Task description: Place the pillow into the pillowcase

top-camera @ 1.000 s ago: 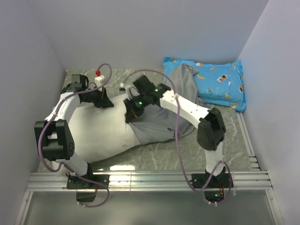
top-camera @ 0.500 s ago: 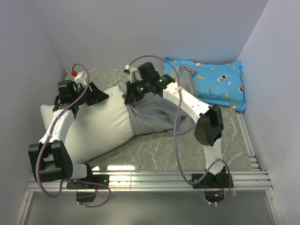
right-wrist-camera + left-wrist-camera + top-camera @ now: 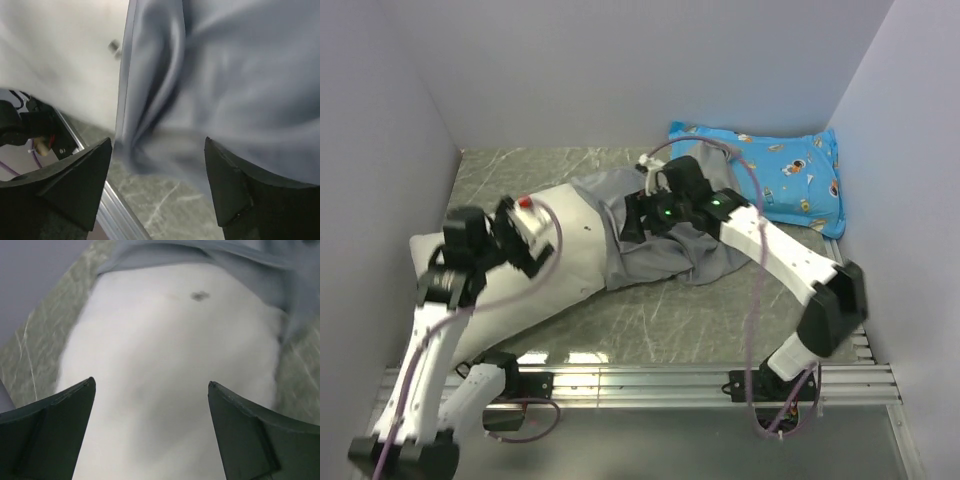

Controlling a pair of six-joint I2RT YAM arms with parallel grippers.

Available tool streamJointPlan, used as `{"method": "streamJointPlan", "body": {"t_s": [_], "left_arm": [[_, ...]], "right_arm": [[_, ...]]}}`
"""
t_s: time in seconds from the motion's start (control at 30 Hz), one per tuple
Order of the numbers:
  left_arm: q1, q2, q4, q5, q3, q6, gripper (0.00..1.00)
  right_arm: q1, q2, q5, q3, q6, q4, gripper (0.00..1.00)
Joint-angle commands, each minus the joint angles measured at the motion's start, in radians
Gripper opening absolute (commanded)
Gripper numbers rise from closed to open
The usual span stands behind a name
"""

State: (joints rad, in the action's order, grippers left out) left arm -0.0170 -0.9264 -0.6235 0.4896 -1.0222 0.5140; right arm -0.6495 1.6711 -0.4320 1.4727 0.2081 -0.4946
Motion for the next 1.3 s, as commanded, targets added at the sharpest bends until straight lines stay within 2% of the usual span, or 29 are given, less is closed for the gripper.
{"method": "streamJointPlan", "body": {"t_s": [0.0, 0.03, 0.2, 0.3, 0.33, 0.4, 0.47, 0.5, 0.53, 0.6, 0.63, 0.73, 0.8, 0.9, 0.93, 1.03, 1.1, 1.17, 1.27], "left_arm": [[-0.173, 0.170, -0.174, -0.190, 0.198, 0.244, 0.99], [-0.252, 0.220, -0.182, -0.213, 0.232, 0.242, 0.99], [-0.428, 0.250, -0.167, -0.371, 0.369, 0.192, 0.99], [-0.515, 0.215, -0.081, -0.486, 0.457, 0.133, 0.99], [-0.558, 0.204, 0.000, -0.520, 0.488, 0.095, 0.99], [-0.586, 0.181, 0.074, -0.600, 0.559, 0.075, 0.99], [-0.595, 0.127, 0.142, -0.602, 0.548, 0.017, 0.75], [-0.594, 0.107, 0.133, -0.574, 0.521, 0.002, 0.59], [-0.594, 0.069, 0.116, -0.507, 0.487, -0.049, 0.25], [-0.594, 0.031, 0.079, -0.461, 0.369, -0.107, 0.04], [-0.594, -0.004, 0.056, -0.400, 0.320, -0.149, 0.00], [-0.583, -0.051, 0.009, -0.268, 0.106, -0.228, 0.00], [-0.580, -0.083, -0.019, -0.228, 0.044, -0.275, 0.00], [-0.560, -0.135, -0.038, -0.157, -0.035, -0.330, 0.00], [-0.529, -0.152, -0.041, -0.137, -0.062, -0.359, 0.00], [-0.462, -0.196, -0.067, -0.054, -0.136, -0.423, 0.00], [-0.431, -0.212, -0.067, -0.005, -0.162, -0.457, 0.00], [-0.406, -0.223, -0.062, 0.006, -0.190, -0.486, 0.00], [-0.388, -0.226, -0.055, 0.027, -0.202, -0.508, 0.00]], "right_arm": [[0.008, -0.203, 0.102, -0.096, -0.033, 0.056, 0.80], [0.013, -0.223, 0.107, -0.107, -0.042, 0.038, 0.78], [0.033, -0.298, 0.027, -0.277, -0.091, -0.019, 0.71], [0.031, -0.338, -0.039, -0.378, -0.104, -0.015, 0.65], [0.031, -0.352, -0.048, -0.400, -0.108, -0.013, 0.64], [0.022, -0.361, -0.025, -0.449, -0.122, -0.001, 0.58], [0.014, -0.364, 0.007, -0.466, -0.142, 0.001, 0.55], [0.008, -0.364, 0.056, -0.476, -0.145, 0.004, 0.55], [0.002, -0.364, 0.080, -0.474, -0.148, 0.004, 0.53], [0.001, -0.363, 0.128, -0.453, -0.167, -0.007, 0.51], [-0.001, -0.363, 0.133, -0.440, -0.174, -0.016, 0.50], [-0.031, -0.356, 0.134, -0.385, -0.187, -0.041, 0.49], [-0.073, -0.344, 0.168, -0.329, -0.191, -0.065, 0.53], [-0.147, -0.306, 0.231, -0.249, -0.196, -0.076, 0.69], [-0.157, -0.283, 0.302, -0.236, -0.194, -0.075, 0.72], [-0.180, -0.223, 0.407, -0.177, -0.168, -0.096, 0.72], [-0.191, -0.197, 0.528, -0.150, -0.162, -0.108, 0.73], [-0.194, -0.153, 0.617, -0.120, -0.162, -0.142, 0.74], [-0.193, -0.117, 0.622, -0.085, -0.159, -0.180, 0.74]]}}
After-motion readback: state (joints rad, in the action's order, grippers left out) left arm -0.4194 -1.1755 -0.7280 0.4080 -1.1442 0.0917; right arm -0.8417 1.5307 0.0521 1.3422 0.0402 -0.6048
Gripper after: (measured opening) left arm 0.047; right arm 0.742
